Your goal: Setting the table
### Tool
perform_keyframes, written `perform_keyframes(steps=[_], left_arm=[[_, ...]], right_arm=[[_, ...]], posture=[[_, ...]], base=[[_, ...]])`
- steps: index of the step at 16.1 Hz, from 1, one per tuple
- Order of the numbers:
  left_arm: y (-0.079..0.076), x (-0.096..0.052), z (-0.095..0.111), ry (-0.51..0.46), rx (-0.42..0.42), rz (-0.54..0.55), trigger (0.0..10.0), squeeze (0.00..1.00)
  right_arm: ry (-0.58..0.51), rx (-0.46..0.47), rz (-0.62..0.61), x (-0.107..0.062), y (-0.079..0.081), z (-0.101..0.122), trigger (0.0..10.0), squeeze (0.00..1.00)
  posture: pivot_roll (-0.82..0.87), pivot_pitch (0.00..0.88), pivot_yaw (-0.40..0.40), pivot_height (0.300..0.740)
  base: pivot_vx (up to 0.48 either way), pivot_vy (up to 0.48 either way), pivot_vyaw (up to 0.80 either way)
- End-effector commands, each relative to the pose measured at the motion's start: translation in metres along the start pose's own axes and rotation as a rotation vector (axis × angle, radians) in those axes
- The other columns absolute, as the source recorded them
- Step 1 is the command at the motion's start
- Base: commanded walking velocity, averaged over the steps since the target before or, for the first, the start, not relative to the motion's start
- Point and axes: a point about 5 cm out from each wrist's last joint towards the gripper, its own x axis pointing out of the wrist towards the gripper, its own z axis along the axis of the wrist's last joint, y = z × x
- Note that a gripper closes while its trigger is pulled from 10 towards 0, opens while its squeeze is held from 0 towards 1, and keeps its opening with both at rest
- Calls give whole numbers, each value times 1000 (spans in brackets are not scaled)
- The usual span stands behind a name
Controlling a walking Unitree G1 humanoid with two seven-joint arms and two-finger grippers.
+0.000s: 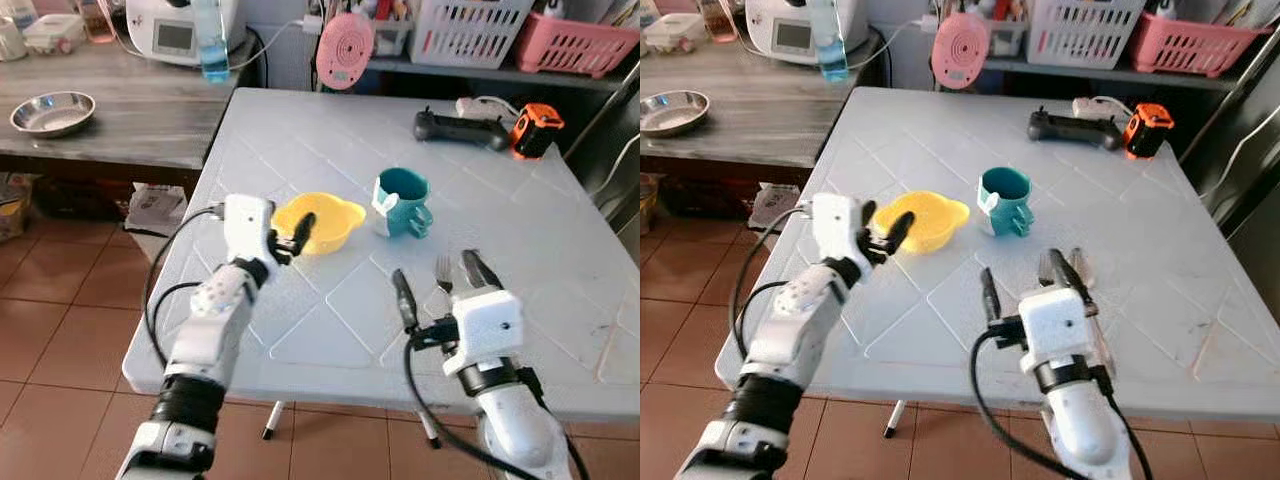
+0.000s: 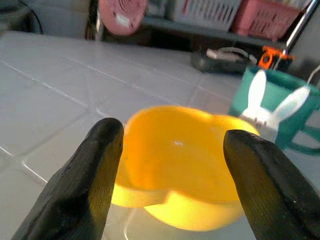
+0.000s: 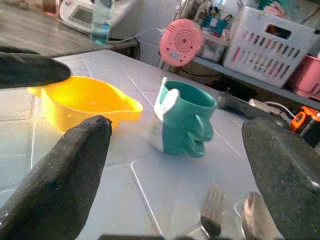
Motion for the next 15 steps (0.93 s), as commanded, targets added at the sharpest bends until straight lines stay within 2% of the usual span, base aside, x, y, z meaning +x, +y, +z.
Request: perform_keyframes(steps=[1, 3, 4, 6, 9, 10, 12, 13, 15], left_arm=[[-2, 5, -2, 38, 4, -6, 10000, 0], [-1, 9, 0, 40, -8, 3, 10000, 0], [2, 16, 5, 48, -39, 27, 10000, 0], [4, 21, 16, 25, -58, 42, 10000, 0], [7, 27, 37, -38, -63, 72, 10000, 0], [9, 28, 39, -35, -52, 82, 10000, 0], [18, 28, 33, 34, -14, 109, 10000, 0], [27, 26, 24, 101, -15, 134, 10000, 1000], [31, 24, 23, 105, -15, 122, 10000, 1000]], right_arm=[[8, -6, 14, -4, 2, 3, 10000, 0], [15, 8, 40, -7, 5, 6, 10000, 0], [12, 23, 78, -10, 7, 13, 10000, 0], [-8, 23, 90, -10, 4, 23, 10000, 0], [-3, 8, 70, -11, 0, 22, 10000, 0], [3, 9, 75, -11, 0, 23, 10000, 0], [9, 8, 96, -11, 2, 23, 10000, 0], [13, 6, 103, -10, 2, 23, 10000, 0], [15, 6, 104, -10, 2, 22, 10000, 0]], posture=[[120, 134, -26, 740], [99, 145, -10, 740], [88, 149, -2, 740], [80, 151, 1, 740], [80, 150, 2, 740], [82, 148, 1, 740], [86, 148, 1, 740], [89, 149, -2, 740], [89, 149, -2, 740]], base=[[0, 0, 0], [0, 0, 0], [0, 0, 0], [0, 0, 0], [0, 0, 0], [0, 0, 0], [0, 0, 0], [0, 0, 0], [0, 0, 0]])
